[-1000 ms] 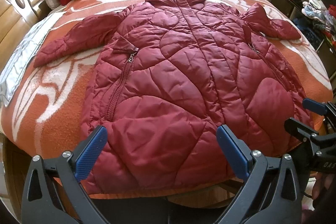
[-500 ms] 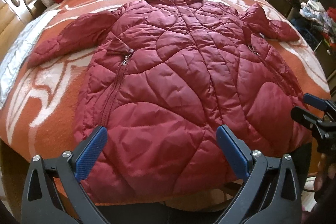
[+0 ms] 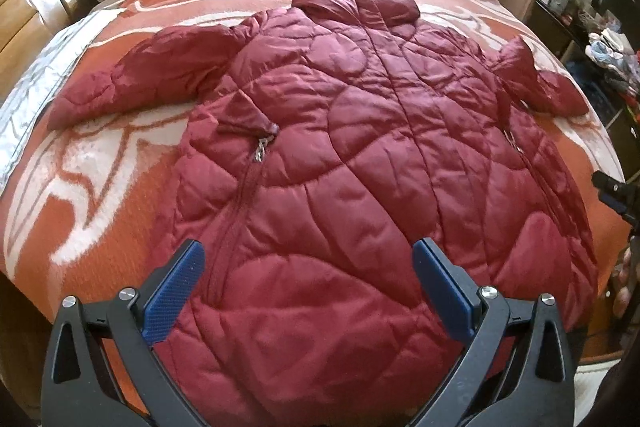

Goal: Fold large clothes
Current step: 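Grasp a red jacket sleeve with the right gripper and fold it across the body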

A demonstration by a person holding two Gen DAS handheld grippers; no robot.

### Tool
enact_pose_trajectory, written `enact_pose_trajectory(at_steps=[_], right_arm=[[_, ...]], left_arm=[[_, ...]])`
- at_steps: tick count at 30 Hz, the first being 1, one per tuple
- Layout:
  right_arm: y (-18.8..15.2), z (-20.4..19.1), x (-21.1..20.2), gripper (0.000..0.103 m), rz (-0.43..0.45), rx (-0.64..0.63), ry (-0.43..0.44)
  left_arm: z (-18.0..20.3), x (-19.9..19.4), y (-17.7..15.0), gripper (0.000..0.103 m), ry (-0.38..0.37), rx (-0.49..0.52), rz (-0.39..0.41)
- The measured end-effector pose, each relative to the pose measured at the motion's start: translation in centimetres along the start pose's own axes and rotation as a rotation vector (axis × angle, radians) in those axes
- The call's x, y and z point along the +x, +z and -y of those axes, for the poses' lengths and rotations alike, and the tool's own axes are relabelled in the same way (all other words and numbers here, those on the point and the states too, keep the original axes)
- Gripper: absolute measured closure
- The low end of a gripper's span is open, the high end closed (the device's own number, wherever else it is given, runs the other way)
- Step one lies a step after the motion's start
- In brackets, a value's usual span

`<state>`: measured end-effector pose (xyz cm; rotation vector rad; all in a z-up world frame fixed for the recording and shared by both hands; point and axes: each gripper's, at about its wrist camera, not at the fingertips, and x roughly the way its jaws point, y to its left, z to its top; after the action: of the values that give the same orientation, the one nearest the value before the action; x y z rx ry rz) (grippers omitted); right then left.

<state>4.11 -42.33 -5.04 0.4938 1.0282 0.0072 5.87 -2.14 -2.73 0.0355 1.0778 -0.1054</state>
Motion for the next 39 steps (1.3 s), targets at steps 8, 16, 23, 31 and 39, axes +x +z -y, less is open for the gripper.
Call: enact_pose_trajectory(at_steps=[8, 16, 23, 31, 39], right_arm=[[5.5, 7.0, 1.9, 0.007, 0.078, 0.147, -0.053], [11.5, 14.7, 5.1, 0.016, 0.164, 0.269, -0.126], [16.6, 20.5, 9.3, 0.031, 0.205, 0.399, -0.141], [19.4, 22.7, 12.5, 0.074, 0.255, 0.464, -0.118], [19.9, 18.6, 10.3, 0.095, 0.330, 0.331, -0.080]], left_arm=[[0.5, 1.4, 2.3, 0.000, 0.010, -0.001, -0.008], [2.0, 3.0, 3.6, 0.000, -0.004, 0.015, -0.048], [3.1, 5.2, 4.3, 0.000, -0.004, 0.019, -0.109], [3.8, 7.1, 5.5, 0.000, -0.012, 0.005, -0.147], [4.0, 7.9, 5.9, 0.000, -0.035, 0.007, -0.153]])
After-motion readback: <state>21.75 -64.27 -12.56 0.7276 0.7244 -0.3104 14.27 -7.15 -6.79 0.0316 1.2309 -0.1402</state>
